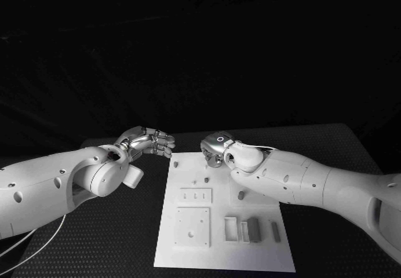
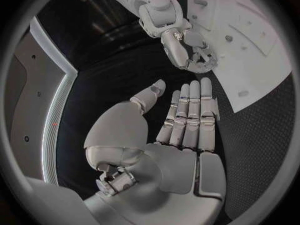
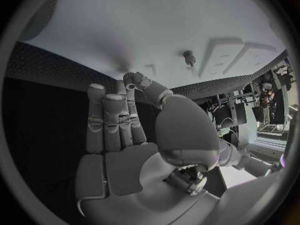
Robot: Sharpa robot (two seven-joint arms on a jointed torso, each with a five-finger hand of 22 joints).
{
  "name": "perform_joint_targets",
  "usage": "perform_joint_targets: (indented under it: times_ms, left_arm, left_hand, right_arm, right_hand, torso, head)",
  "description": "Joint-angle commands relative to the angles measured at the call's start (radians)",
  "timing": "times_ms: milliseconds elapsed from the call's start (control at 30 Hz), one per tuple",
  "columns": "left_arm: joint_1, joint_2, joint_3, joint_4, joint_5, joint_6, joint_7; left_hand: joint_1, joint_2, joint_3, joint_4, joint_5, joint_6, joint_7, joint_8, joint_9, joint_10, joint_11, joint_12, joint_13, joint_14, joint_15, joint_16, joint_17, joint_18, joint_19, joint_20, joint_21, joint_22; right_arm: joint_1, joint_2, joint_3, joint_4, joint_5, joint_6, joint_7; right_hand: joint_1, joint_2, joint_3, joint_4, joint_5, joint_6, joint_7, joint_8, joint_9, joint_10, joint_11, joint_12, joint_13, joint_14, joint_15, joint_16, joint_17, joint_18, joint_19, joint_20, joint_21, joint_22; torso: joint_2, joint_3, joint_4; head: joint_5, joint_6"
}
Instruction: Assemble the parts on the task board
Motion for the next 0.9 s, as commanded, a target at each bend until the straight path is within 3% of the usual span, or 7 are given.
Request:
perform_joint_targets:
  times_ms: [33,167,333,500,567,900]
  left_arm:
    - [0.003,0.0,0.001,0.003,-0.003,0.012,0.007]
    - [0.004,-0.001,0.001,0.004,-0.003,0.012,0.007]
    - [0.005,-0.001,0.001,0.004,-0.004,0.011,0.007]
    - [0.006,-0.001,0.001,0.004,-0.004,0.011,0.007]
    - [0.006,-0.001,0.001,0.005,-0.004,0.01,0.006]
    - [0.007,-0.001,0.001,0.001,-0.004,0.01,0.007]
  left_hand:
    - [-0.007,-0.003,-0.001,0.003,0.0,0.004,0.004,-0.006,-0.001,0.006,-0.002,-0.006,0.001,0.006,0.0,-0.003,0.001,0.021,-0.001,0.004,-0.001,0.002]
    - [-0.007,-0.003,-0.001,0.003,0.0,0.004,0.004,-0.006,-0.001,0.006,-0.002,-0.006,0.001,0.006,0.0,-0.004,0.002,0.021,-0.001,0.004,-0.001,0.002]
    - [-0.007,-0.003,-0.001,0.003,0.0,0.004,0.004,-0.006,-0.001,0.006,-0.002,-0.007,0.002,0.006,0.0,-0.004,0.002,0.021,-0.001,0.004,-0.001,0.002]
    - [-0.007,-0.003,-0.001,0.003,0.0,0.004,0.004,-0.006,-0.001,0.007,-0.002,-0.007,0.002,0.006,0.0,-0.004,0.003,0.021,-0.001,0.004,-0.001,0.002]
    - [-0.007,-0.003,-0.001,0.003,0.0,0.004,0.004,-0.006,-0.001,0.007,-0.002,-0.007,0.002,0.006,0.0,-0.005,0.003,0.021,-0.001,0.004,-0.001,0.002]
    - [-0.007,-0.003,-0.001,0.002,0.0,0.004,0.005,-0.007,-0.001,0.007,-0.002,-0.008,0.002,0.006,0.0,-0.006,0.004,0.021,-0.001,0.004,-0.001,0.003]
  right_arm:
    - [-0.004,0.002,-0.004,-0.005,0.004,0.037,0.009]
    - [-0.004,0.002,-0.004,-0.008,0.02,0.033,0.009]
    - [-0.004,0.003,-0.005,-0.011,0.036,0.025,0.01]
    - [-0.004,0.002,-0.005,-0.012,0.05,0.019,0.015]
    - [-0.004,0.001,-0.005,-0.01,0.051,0.021,0.016]
    - [-0.004,-0.018,-0.005,0.02,0.059,-0.013,0.014]
  right_hand:
    - [0.002,0.009,0.006,0.0,0.004,-0.003,0.002,-0.009,0.004,0.05,0.001,-0.01,0.021,-0.017,-0.001,0.0,-0.005,0.061,-0.015,0.001,0.005,0.022]
    - [-0.001,0.0,0.007,0.001,0.004,-0.038,0.016,-0.032,-0.001,0.019,0.014,-0.031,0.017,-0.029,0.014,-0.008,-0.016,0.061,-0.03,0.007,0.003,0.021]
    - [-0.015,-0.031,0.006,0.005,0.004,-0.104,0.045,-0.074,-0.015,-0.046,0.042,-0.068,0.007,-0.034,0.04,-0.006,-0.026,0.061,-0.038,0.015,0.002,0.02]
    - [-0.032,-0.064,0.014,0.015,0.005,-0.146,0.063,-0.099,-0.025,-0.093,0.06,-0.077,-0.002,-0.069,0.057,-0.029,-0.047,0.061,-0.069,0.031,-0.019,0.013]
    - [-0.035,-0.074,0.017,0.022,0.004,-0.165,0.066,-0.108,-0.03,-0.123,0.07,-0.077,-0.01,-0.073,0.066,-0.029,-0.053,0.061,-0.075,0.036,-0.025,0.013]
    - [-0.036,-0.08,0.019,0.028,0.004,-0.168,0.068,-0.109,-0.031,-0.129,0.071,-0.073,-0.011,-0.076,0.068,-0.027,-0.056,0.061,-0.076,0.039,-0.026,0.014]
  torso:
    - [0.001,0.0001,0.0209]
    - [0.001,0.001,0.0196]
    - [0.001,0.0013,0.019]
    - [0.001,0.0016,0.0194]
    - [0.002,0.0014,0.0196]
    - [0.002,0.0023,0.0194]
  head:
    - [0.001,-0.002]
    - [0.002,-0.003]
    - [0.002,-0.002]
    - [0.003,-0.003]
    - [0.003,-0.004]
    - [0.003,-0.006]
